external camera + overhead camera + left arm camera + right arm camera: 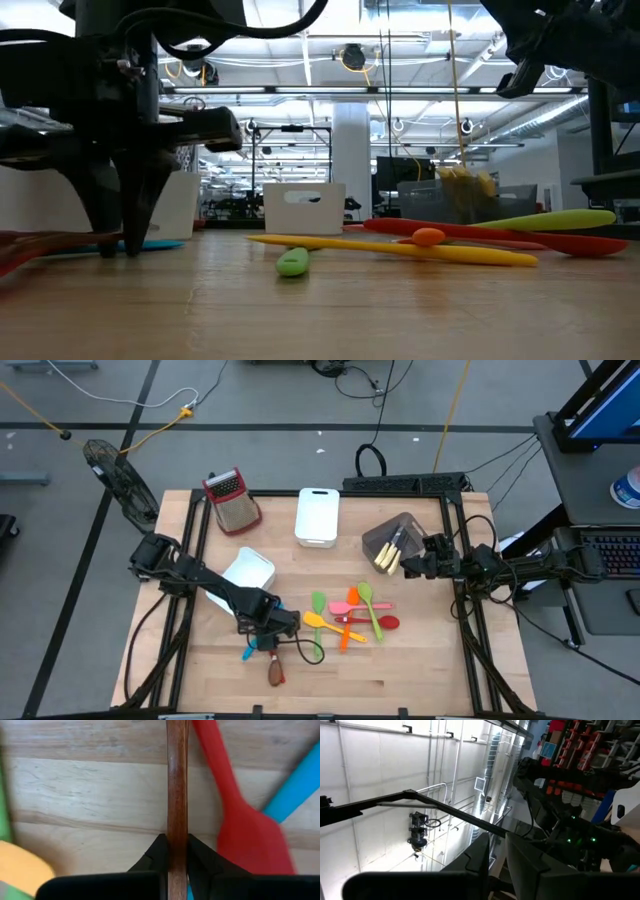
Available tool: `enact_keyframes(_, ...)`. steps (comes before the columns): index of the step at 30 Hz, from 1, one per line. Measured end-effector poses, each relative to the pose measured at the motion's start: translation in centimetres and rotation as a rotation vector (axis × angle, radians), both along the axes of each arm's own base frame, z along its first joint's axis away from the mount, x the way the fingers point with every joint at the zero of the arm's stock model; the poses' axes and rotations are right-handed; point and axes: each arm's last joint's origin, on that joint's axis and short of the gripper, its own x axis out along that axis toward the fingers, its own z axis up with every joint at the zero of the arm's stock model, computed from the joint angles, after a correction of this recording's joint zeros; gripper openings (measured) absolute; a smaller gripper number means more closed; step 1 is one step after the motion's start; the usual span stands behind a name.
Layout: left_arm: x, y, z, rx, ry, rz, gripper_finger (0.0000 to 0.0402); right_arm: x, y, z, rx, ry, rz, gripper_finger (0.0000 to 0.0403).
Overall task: Pick & Place Kitchen Items
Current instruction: Put the brown serving spoon into the top white bin
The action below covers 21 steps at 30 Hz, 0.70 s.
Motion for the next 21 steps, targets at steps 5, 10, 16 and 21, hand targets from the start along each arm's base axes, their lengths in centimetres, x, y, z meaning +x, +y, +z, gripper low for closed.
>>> enact_keyframes(5, 0.2, 0.0, 0.1, 0.048, -0.043, -0.040, 0.0033, 0.0, 0.0, 0.0, 0.000, 0.002, 0.000, 0.0059)
enact_keyframes(10, 0.4, 0.1, 0.5, 0.075, -0.054, -0.032, 0.0029, 0.0, 0.0, 0.0, 0.000, 0.002, 0.000, 0.0059)
enact_keyframes(16, 1.3, 0.1, 1.5, 0.100, -0.095, -0.001, 0.0029, 0.0, 0.0, 0.0, 0.000, 0.002, 0.000, 0.0059)
enact_keyframes(21, 1.4, 0.4, 1.7, 0.057, -0.076, 0.087, 0.0029, 0.0, 0.0, 0.0, 0.000, 0.003, 0.001, 0.0059)
